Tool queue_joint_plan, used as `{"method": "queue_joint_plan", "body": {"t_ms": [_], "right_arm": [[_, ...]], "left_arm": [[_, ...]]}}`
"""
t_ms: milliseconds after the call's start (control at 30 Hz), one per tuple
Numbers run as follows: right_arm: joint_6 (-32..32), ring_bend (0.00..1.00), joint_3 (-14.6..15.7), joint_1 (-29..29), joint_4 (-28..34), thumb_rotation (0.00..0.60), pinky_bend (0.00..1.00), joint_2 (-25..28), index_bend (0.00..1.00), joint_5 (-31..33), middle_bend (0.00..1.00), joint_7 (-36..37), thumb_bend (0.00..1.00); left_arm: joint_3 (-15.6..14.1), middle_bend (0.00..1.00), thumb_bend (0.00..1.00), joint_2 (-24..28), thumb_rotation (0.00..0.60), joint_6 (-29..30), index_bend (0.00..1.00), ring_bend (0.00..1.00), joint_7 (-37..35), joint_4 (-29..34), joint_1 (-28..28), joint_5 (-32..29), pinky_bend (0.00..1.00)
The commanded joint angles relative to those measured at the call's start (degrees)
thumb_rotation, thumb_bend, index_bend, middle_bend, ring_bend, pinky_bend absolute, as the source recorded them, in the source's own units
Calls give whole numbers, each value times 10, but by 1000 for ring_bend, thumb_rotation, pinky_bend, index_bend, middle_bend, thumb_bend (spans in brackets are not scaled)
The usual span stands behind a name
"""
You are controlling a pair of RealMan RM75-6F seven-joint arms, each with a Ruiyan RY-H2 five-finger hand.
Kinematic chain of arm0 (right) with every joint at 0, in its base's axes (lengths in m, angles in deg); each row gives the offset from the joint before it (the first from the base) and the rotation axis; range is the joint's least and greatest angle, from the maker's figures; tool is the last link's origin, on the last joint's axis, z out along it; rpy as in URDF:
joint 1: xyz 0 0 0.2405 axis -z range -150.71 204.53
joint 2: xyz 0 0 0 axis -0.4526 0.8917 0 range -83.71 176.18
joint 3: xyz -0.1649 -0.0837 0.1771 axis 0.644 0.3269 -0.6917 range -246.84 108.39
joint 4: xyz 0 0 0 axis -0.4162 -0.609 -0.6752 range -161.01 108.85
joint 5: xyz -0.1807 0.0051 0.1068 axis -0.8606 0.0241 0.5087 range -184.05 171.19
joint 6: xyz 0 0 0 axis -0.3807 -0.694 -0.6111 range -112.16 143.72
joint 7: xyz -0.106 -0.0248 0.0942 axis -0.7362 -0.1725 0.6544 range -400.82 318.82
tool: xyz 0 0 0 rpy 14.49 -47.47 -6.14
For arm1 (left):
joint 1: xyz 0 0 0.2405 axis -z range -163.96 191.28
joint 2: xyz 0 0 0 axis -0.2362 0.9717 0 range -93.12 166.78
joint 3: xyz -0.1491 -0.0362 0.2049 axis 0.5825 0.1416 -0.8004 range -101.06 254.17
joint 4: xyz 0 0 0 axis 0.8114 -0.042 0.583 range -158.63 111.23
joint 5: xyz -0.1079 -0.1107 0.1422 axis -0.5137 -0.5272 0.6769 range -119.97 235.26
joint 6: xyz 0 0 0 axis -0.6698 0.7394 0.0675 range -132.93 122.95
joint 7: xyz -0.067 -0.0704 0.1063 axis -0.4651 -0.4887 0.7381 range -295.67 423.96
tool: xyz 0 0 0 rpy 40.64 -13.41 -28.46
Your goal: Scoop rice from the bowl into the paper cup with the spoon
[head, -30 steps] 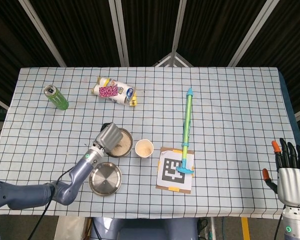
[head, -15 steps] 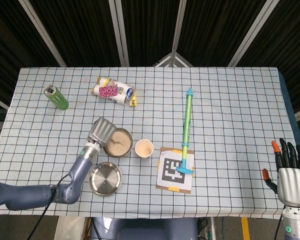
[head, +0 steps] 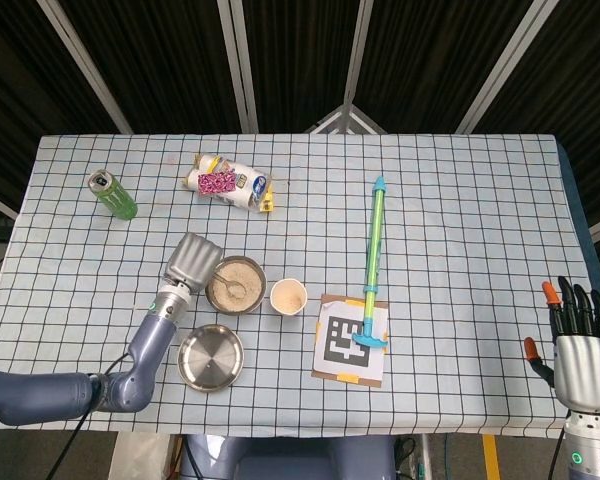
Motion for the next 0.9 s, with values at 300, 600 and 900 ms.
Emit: {"method": "queue_joint_plan", "body": {"t_ms": [300, 600, 900], "right_arm": [[2, 0, 0, 0, 2, 600, 0, 1, 0, 1, 0, -1, 383], [3, 0, 0, 0, 2, 600, 0, 2, 0, 2, 0, -2, 383], [3, 0, 0, -1, 3, 600, 0, 2, 0, 2, 0, -2, 383]], "left_arm": [[-2, 1000, 474, 29, 600, 12, 611, 1000, -65, 26, -21, 11, 1000], [2, 1000, 474, 33, 600, 9, 610, 1000, -121, 27, -37, 7, 1000], [9, 1000, 474, 42, 600, 10, 609, 1000, -137, 40, -35, 0, 1000]]}}
